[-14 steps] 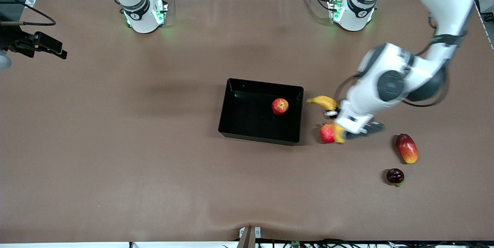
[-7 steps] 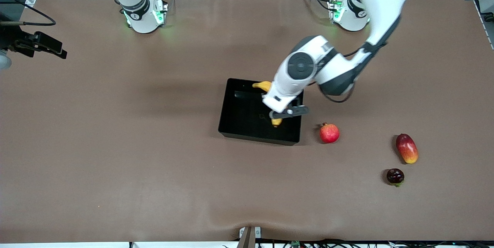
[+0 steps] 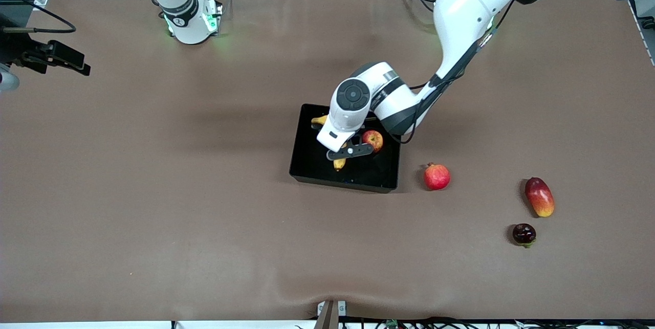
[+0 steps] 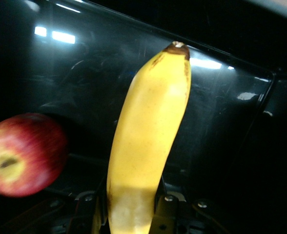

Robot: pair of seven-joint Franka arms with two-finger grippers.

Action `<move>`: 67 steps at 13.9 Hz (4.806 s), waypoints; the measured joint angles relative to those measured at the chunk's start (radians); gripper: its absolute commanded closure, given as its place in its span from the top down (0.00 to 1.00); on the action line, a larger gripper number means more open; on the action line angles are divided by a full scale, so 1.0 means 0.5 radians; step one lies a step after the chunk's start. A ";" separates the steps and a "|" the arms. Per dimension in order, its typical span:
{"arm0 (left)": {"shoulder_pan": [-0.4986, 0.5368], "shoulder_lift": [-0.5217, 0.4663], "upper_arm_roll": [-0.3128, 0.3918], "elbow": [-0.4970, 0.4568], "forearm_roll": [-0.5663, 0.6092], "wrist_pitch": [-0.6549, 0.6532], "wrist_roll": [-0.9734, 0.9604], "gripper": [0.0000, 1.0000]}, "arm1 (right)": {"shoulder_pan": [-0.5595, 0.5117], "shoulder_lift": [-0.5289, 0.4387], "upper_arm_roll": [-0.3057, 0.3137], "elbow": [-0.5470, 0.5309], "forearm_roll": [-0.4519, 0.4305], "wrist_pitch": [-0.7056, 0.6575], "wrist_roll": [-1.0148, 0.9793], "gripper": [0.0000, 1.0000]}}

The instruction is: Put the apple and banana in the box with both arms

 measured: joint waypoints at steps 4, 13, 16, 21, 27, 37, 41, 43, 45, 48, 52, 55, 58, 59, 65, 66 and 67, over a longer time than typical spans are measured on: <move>-0.145 0.147 0.157 0.013 0.001 0.231 0.000 0.45 | -0.012 0.000 -0.025 0.000 -0.003 -0.006 -0.059 1.00; -0.004 -0.207 0.321 0.168 0.056 0.076 0.143 1.00 | -0.007 -0.003 -0.020 0.001 -0.005 -0.001 -0.078 1.00; 0.256 -0.527 0.316 0.167 0.056 -0.240 0.400 1.00 | -0.019 -0.015 -0.037 0.006 -0.013 0.102 -0.078 1.00; 0.507 -0.842 0.314 0.153 -0.066 -0.606 0.659 1.00 | -0.035 -0.028 -0.051 0.043 -0.015 0.117 -0.079 1.00; 0.744 -1.166 0.314 0.148 -0.222 -1.068 0.966 1.00 | -0.031 -0.026 -0.038 0.074 -0.015 0.143 -0.080 1.00; 0.816 -1.596 0.699 0.028 -0.460 -1.529 1.733 1.00 | -0.019 -0.004 -0.014 0.074 -0.037 0.134 -0.081 1.00; 0.618 -1.729 0.956 -0.103 -0.464 -1.534 1.816 1.00 | -0.018 -0.008 -0.012 0.078 -0.038 0.106 -0.082 1.00; 0.604 -1.776 0.977 -0.125 -0.482 -1.534 1.821 1.00 | -0.017 -0.012 -0.012 0.079 -0.038 0.061 -0.082 1.00; 0.602 -1.822 0.977 -0.140 -0.509 -1.533 1.821 1.00 | -0.008 -0.015 -0.014 0.081 -0.038 0.037 -0.082 1.00; 0.587 -1.891 0.976 -0.150 -0.549 -1.533 1.821 1.00 | 0.032 -0.015 -0.020 0.081 -0.042 0.035 -0.082 1.00; 0.579 -1.922 0.979 -0.151 -0.572 -1.533 1.821 1.00 | 0.035 -0.016 -0.035 0.082 -0.043 0.035 -0.082 1.00; 0.579 -1.920 0.985 -0.138 -0.572 -1.534 1.821 1.00 | 0.035 -0.016 -0.037 0.085 -0.043 0.035 -0.082 1.00; 0.578 -1.916 0.986 -0.135 -0.572 -1.535 1.821 1.00 | 0.035 -0.016 -0.036 0.089 -0.043 0.035 -0.082 1.00; 0.576 -1.913 0.986 -0.135 -0.572 -1.536 1.821 1.00 | 0.035 -0.016 -0.036 0.090 -0.043 0.035 -0.082 1.00; 0.572 -1.902 0.986 -0.134 -0.572 -1.541 1.821 1.00 | 0.035 -0.016 -0.042 0.101 -0.044 0.035 -0.082 1.00; 0.572 -1.902 0.986 -0.134 -0.572 -1.541 1.821 1.00 | 0.035 -0.016 -0.043 0.102 -0.044 0.035 -0.082 1.00; 0.572 -1.902 0.986 -0.134 -0.572 -1.541 1.821 1.00 | 0.035 -0.016 -0.043 0.102 -0.044 0.034 -0.082 1.00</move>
